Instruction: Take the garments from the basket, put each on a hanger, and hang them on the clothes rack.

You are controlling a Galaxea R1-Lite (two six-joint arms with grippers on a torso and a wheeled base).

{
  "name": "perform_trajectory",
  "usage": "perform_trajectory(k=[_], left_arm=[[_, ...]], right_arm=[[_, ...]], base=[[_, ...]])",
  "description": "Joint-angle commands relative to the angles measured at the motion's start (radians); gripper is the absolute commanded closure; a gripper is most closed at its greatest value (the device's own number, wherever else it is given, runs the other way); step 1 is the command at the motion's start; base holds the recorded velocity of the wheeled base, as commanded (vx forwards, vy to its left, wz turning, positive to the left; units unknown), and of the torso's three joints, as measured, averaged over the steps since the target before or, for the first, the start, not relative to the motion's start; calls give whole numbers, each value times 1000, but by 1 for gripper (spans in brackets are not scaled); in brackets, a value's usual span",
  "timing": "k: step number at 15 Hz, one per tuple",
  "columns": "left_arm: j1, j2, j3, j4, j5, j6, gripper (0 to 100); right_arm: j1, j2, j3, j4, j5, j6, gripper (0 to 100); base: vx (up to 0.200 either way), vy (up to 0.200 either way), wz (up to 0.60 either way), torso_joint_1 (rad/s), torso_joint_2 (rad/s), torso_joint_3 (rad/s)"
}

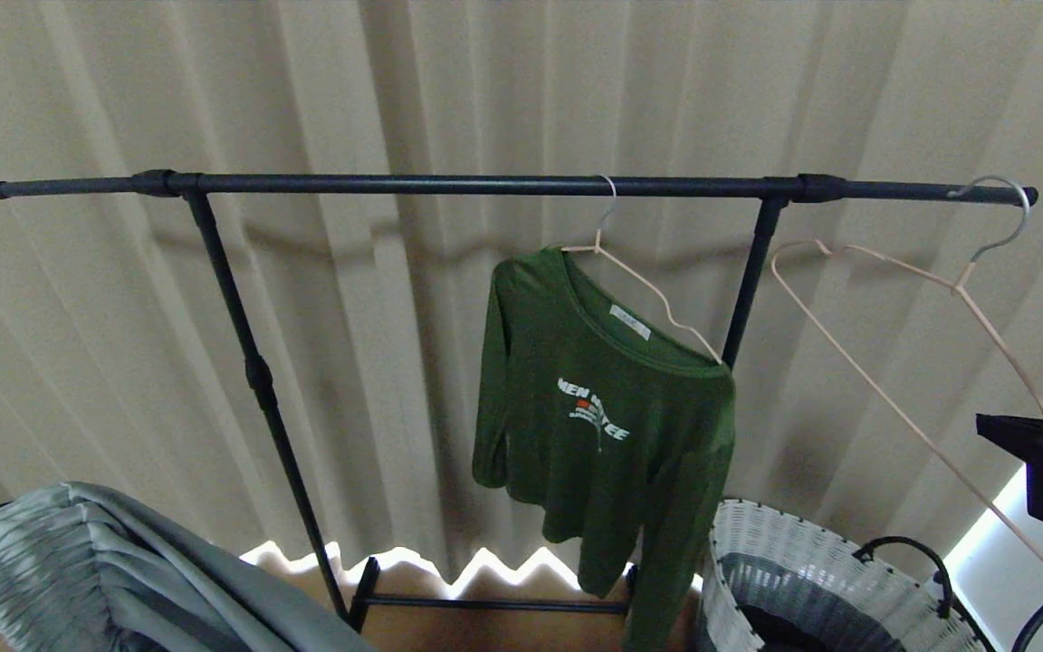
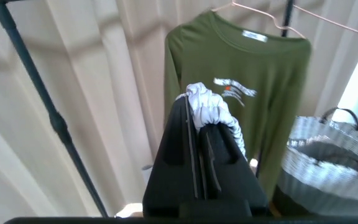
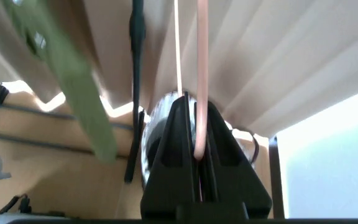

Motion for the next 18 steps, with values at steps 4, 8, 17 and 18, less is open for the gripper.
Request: perform_trajectory(k=[4,8,17,18], left_arm=[[0,2,31,-1,0,26,100],[-2,5,46,1,0,66,100],[-71,356,-187,4,17,89,100],[-89,428,-248,6,64,89,100]], right_arm=[[0,-2,28,-6,5,2,100],[5,-58,143,-116,11,6,100],[318,-151,140,-135,69,64,100],[390,-134,139,-141,69,125,100]], base=[[-100,0,0,1,2,-1],[0,0,0,0,0,0],[0,0,0,0,0,0],[0,0,0,0,0,0]])
